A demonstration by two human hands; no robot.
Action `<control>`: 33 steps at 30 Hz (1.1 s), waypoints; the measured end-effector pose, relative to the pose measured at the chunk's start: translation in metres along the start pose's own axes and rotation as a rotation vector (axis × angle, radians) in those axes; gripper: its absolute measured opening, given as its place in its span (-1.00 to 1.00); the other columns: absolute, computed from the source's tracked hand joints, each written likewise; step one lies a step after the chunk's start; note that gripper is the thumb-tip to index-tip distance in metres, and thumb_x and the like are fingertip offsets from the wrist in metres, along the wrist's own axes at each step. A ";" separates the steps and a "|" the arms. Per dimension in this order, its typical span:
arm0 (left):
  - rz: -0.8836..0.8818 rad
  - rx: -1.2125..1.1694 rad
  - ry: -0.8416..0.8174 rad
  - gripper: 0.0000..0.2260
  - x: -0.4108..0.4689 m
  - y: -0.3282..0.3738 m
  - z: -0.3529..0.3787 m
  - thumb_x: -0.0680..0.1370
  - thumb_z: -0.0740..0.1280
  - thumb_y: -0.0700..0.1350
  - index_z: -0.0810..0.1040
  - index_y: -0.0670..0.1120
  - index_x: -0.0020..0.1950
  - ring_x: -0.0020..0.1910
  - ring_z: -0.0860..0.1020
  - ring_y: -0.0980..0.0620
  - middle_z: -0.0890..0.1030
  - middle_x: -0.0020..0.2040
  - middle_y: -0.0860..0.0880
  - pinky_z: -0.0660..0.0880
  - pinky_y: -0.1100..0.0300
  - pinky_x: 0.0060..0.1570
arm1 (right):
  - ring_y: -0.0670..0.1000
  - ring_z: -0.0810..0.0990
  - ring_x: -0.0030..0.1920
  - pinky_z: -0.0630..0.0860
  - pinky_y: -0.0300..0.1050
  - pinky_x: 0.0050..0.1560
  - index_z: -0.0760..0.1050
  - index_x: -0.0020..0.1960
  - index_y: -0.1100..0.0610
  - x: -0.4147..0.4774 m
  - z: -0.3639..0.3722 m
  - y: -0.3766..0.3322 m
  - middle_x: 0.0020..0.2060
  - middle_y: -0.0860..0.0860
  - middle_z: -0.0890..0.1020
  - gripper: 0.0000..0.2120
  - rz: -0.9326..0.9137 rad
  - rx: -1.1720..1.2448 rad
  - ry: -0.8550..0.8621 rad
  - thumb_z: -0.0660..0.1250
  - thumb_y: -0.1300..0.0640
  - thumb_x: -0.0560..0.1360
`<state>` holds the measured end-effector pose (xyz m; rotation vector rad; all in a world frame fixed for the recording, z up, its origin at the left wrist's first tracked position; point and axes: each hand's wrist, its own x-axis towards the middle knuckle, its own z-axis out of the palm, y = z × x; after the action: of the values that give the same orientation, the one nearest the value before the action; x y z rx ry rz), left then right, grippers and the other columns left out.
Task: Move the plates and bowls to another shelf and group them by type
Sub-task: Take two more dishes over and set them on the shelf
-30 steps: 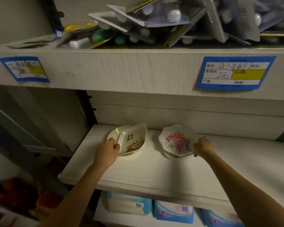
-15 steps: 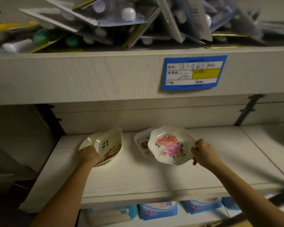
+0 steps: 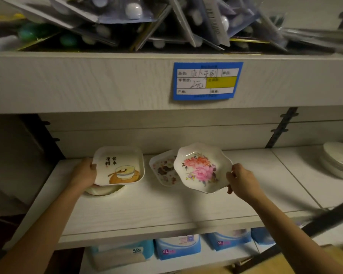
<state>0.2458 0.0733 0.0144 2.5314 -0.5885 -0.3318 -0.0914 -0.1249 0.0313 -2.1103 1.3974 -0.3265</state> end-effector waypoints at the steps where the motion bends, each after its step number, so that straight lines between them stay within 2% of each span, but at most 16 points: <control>1: 0.018 -0.049 -0.001 -0.69 -0.007 0.003 -0.001 0.61 0.08 -0.19 0.34 -0.28 0.31 0.20 0.43 -0.30 0.45 0.24 -0.35 0.38 -0.05 0.14 | -0.01 0.57 -0.39 0.56 -0.03 -0.20 0.40 0.07 0.25 -0.003 -0.004 0.004 -0.48 -0.03 0.54 -0.84 -0.004 0.002 0.011 0.10 0.24 0.56; 4: 0.071 -0.195 -0.030 -0.70 -0.033 0.014 0.001 0.60 0.10 -0.19 0.34 -0.24 0.31 0.18 0.45 -0.29 0.47 0.23 -0.31 0.44 -0.03 0.09 | -0.04 0.56 -0.39 0.56 -0.03 -0.20 0.38 0.01 0.17 -0.014 -0.018 0.016 -0.44 -0.03 0.55 -0.91 0.004 0.023 0.032 0.11 0.22 0.57; 7: 0.124 -0.311 -0.090 -0.71 -0.059 0.032 0.006 0.60 0.11 -0.15 0.33 -0.12 0.33 0.10 0.50 -0.20 0.50 0.20 -0.20 0.50 -0.11 0.09 | -0.01 0.58 -0.37 0.55 -0.04 -0.21 0.37 0.01 0.15 -0.030 -0.035 0.032 -0.41 0.00 0.57 -0.92 0.021 0.049 0.049 0.11 0.21 0.57; 10: 0.196 -0.360 -0.162 -0.74 -0.086 0.058 0.015 0.61 0.10 -0.16 0.33 -0.15 0.29 0.01 0.48 -0.12 0.50 0.08 -0.14 0.49 -0.03 -0.02 | -0.07 0.55 -0.40 0.49 -0.22 -0.37 0.32 0.01 0.11 -0.048 -0.054 0.054 -0.37 -0.03 0.54 -0.96 0.029 0.048 0.063 0.11 0.20 0.59; 14: 0.299 -0.380 -0.248 -0.76 -0.125 0.097 0.031 0.61 0.11 -0.16 0.34 -0.18 0.26 0.02 0.50 -0.09 0.53 0.09 -0.15 0.41 0.07 -0.05 | -0.11 0.54 -0.39 0.39 -0.35 -0.44 0.34 0.06 0.10 -0.071 -0.083 0.095 -0.32 -0.09 0.47 -0.94 0.089 0.015 0.120 0.13 0.15 0.60; 19: 0.395 -0.385 -0.361 -0.74 -0.184 0.149 0.062 0.60 0.12 -0.20 0.34 -0.14 0.29 0.10 0.51 -0.09 0.53 0.10 -0.10 0.42 0.06 0.04 | -0.10 0.53 -0.36 0.39 -0.32 -0.42 0.41 0.06 0.12 -0.110 -0.130 0.162 -0.31 -0.08 0.49 -0.88 0.148 -0.005 0.209 0.13 0.13 0.59; 23: 0.405 -0.427 -0.438 -0.83 -0.243 0.192 0.090 0.60 0.13 -0.20 0.37 -0.05 0.17 -0.02 0.49 -0.01 0.54 -0.11 0.04 0.38 0.20 -0.15 | -0.05 0.55 -0.42 0.48 -0.19 -0.40 0.44 0.03 0.13 -0.141 -0.177 0.222 -0.30 0.00 0.58 -0.87 0.158 -0.013 0.226 0.13 0.14 0.59; 25: 0.419 -0.429 -0.458 -0.82 -0.271 0.208 0.102 0.60 0.13 -0.17 0.36 -0.03 0.18 -0.02 0.51 -0.02 0.56 -0.08 0.02 0.38 0.26 -0.20 | -0.07 0.52 -0.47 0.41 -0.25 -0.45 0.42 0.00 0.09 -0.152 -0.199 0.251 -0.36 -0.01 0.57 -0.91 0.146 -0.036 0.240 0.14 0.15 0.58; 27: 0.433 -0.418 -0.470 -0.81 -0.300 0.228 0.119 0.60 0.12 -0.15 0.36 -0.04 0.20 -0.05 0.53 0.00 0.56 -0.01 -0.06 0.39 0.28 -0.22 | -0.05 0.49 -0.48 0.39 -0.21 -0.43 0.44 -0.02 0.15 -0.163 -0.222 0.286 -0.40 0.01 0.56 -0.89 0.155 -0.052 0.254 0.16 0.16 0.57; 30: 0.437 -0.422 -0.501 -0.81 -0.338 0.256 0.149 0.60 0.12 -0.15 0.36 -0.05 0.20 -0.11 0.54 0.08 0.56 0.03 -0.10 0.41 0.25 -0.22 | -0.06 0.49 -0.48 0.37 -0.16 -0.40 0.46 -0.04 0.17 -0.174 -0.251 0.334 -0.43 -0.01 0.55 -0.87 0.183 -0.069 0.274 0.18 0.15 0.56; 33: 0.423 -0.428 -0.553 -0.81 -0.368 0.281 0.181 0.59 0.14 -0.14 0.38 -0.03 0.19 0.01 0.56 -0.06 0.58 0.07 -0.11 0.49 0.04 -0.03 | -0.08 0.50 -0.49 0.37 -0.21 -0.44 0.44 -0.04 0.12 -0.179 -0.278 0.374 -0.44 -0.05 0.54 -0.91 0.208 -0.050 0.289 0.17 0.16 0.57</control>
<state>-0.2346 -0.0487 0.0561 1.8377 -1.1012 -0.8999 -0.5885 -0.1613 0.0536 -1.9912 1.7921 -0.5335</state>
